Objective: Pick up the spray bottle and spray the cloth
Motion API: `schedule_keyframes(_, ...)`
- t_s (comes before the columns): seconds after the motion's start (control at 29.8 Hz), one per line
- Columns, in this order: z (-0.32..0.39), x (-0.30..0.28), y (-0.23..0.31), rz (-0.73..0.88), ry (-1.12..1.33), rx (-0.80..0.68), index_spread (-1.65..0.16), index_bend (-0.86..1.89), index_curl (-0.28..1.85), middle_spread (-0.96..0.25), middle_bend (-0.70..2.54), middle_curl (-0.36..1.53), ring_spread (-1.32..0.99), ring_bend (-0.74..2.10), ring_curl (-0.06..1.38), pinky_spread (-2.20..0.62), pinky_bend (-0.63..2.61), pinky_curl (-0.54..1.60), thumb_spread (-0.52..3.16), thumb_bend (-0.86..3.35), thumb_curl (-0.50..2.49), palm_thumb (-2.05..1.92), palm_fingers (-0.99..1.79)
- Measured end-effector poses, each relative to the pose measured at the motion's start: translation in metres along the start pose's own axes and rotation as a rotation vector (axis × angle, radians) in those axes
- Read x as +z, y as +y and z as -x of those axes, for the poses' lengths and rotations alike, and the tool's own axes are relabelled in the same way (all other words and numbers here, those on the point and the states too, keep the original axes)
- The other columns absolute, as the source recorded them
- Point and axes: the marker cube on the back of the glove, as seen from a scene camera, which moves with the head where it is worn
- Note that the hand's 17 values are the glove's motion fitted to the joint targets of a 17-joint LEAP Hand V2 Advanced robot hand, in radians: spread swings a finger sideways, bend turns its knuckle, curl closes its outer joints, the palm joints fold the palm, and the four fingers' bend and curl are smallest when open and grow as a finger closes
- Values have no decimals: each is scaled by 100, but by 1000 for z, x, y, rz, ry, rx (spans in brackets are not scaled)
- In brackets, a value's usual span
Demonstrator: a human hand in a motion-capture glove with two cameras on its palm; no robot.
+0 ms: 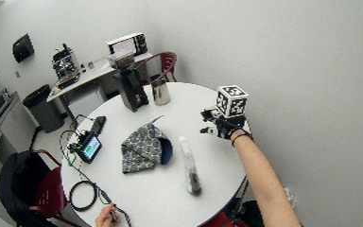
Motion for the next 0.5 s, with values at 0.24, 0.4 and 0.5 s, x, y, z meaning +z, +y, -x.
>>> schedule_keyframes(0.24, -5, -1, 3, 8, -2, 5, -29, 17, 17, -3, 40, 18, 1, 30, 17, 16, 35, 18, 77, 28, 12, 47, 68)
schedule_keyframes(0.4, -12, 2, 8, 21, -7, 18, -33, 15, 20, -3, 40, 22, 1, 29, 20, 18, 34, 21, 94, 26, 15, 48, 67)
schedule_keyframes(0.5, -15, 2, 9, 21, -1, 22, -34, 15, 21, -3, 39, 24, 1, 28, 21, 19, 33, 23, 101, 24, 16, 49, 67)
